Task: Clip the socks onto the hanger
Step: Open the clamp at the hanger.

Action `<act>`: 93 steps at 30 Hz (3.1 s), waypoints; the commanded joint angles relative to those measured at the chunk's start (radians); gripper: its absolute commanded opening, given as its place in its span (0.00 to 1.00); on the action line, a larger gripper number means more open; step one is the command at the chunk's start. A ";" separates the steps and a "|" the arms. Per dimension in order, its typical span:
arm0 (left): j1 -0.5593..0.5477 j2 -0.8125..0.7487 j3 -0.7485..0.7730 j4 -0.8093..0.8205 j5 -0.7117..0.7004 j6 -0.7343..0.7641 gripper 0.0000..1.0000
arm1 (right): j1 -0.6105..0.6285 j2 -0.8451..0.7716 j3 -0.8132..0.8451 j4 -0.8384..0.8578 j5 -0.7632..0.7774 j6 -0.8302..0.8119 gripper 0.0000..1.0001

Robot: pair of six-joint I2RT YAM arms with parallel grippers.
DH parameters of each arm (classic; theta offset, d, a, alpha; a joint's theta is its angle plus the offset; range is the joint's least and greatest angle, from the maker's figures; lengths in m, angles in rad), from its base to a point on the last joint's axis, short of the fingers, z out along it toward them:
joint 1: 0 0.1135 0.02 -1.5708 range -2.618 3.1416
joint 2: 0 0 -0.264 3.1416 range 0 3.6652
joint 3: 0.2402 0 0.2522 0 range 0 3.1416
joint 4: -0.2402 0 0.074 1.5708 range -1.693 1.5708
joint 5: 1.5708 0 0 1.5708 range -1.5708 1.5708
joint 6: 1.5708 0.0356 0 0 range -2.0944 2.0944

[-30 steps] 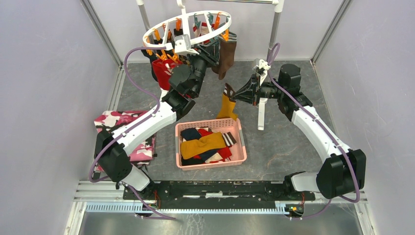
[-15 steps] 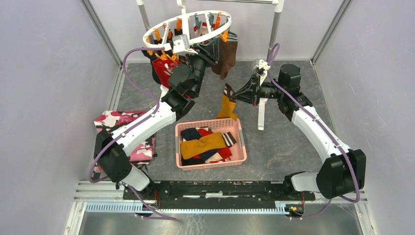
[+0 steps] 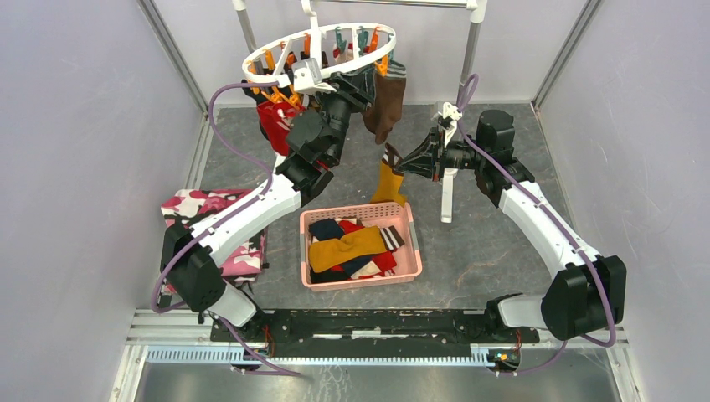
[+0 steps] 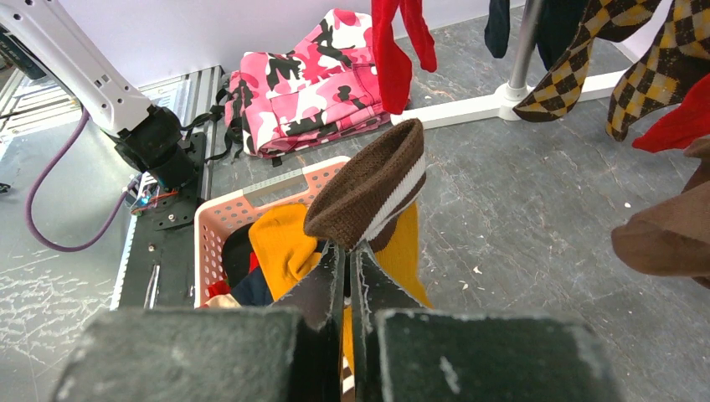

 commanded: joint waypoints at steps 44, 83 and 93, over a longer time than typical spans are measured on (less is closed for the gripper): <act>-0.005 -0.068 0.017 0.045 -0.054 -0.008 0.11 | 0.116 0.152 0.373 -0.031 0.253 0.043 0.00; -0.005 -0.077 0.003 0.033 -0.030 -0.029 0.10 | 0.115 0.251 0.484 0.242 0.267 0.468 0.00; -0.005 -0.078 0.003 0.032 -0.031 -0.024 0.11 | 0.115 0.250 0.495 0.266 0.247 0.496 0.00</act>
